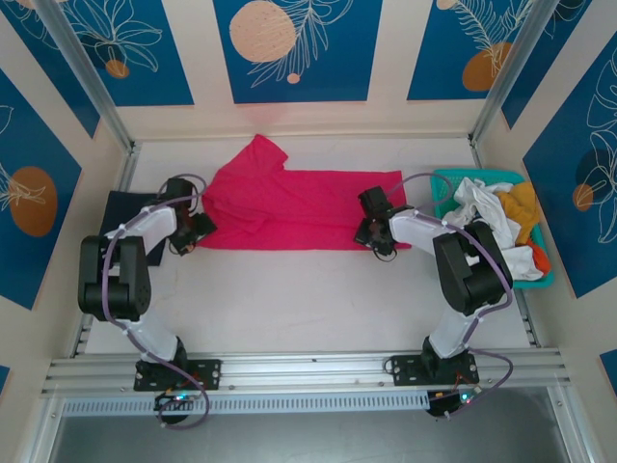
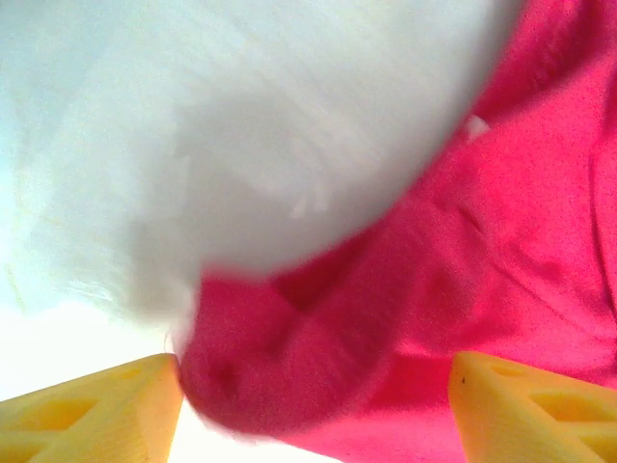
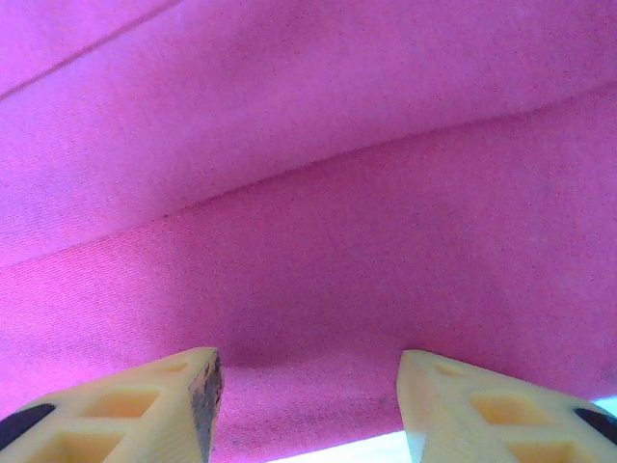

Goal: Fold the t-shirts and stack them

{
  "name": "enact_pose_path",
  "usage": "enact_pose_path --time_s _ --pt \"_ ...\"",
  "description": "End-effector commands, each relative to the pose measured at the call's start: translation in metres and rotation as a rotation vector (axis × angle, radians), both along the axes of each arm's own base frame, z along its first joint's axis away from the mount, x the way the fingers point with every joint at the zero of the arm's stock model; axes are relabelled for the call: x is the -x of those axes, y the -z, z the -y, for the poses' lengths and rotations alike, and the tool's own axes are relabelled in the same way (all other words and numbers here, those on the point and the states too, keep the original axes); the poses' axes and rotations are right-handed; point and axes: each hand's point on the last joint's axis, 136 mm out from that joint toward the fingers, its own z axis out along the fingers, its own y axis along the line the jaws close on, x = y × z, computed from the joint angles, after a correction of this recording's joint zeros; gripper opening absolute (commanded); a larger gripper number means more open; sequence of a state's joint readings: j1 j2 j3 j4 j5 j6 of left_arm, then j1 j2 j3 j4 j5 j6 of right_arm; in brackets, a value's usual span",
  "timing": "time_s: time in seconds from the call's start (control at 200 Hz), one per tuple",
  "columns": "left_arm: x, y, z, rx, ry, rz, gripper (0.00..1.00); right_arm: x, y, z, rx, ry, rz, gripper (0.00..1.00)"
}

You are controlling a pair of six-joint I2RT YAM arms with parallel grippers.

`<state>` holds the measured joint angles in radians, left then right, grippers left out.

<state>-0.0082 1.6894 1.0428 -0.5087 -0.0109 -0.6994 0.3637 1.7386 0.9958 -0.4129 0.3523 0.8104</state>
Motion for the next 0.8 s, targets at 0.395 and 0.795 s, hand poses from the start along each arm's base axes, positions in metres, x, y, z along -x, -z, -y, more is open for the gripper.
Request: enact_pose_path --time_s 0.395,0.795 --pt "-0.004 -0.046 0.050 0.071 0.064 0.106 0.63 0.000 -0.006 0.017 0.013 -0.017 -0.030 0.53" --pt "0.008 0.007 0.063 0.143 0.054 -0.004 0.57 -0.002 -0.005 0.019 0.016 -0.014 -0.033 0.53"
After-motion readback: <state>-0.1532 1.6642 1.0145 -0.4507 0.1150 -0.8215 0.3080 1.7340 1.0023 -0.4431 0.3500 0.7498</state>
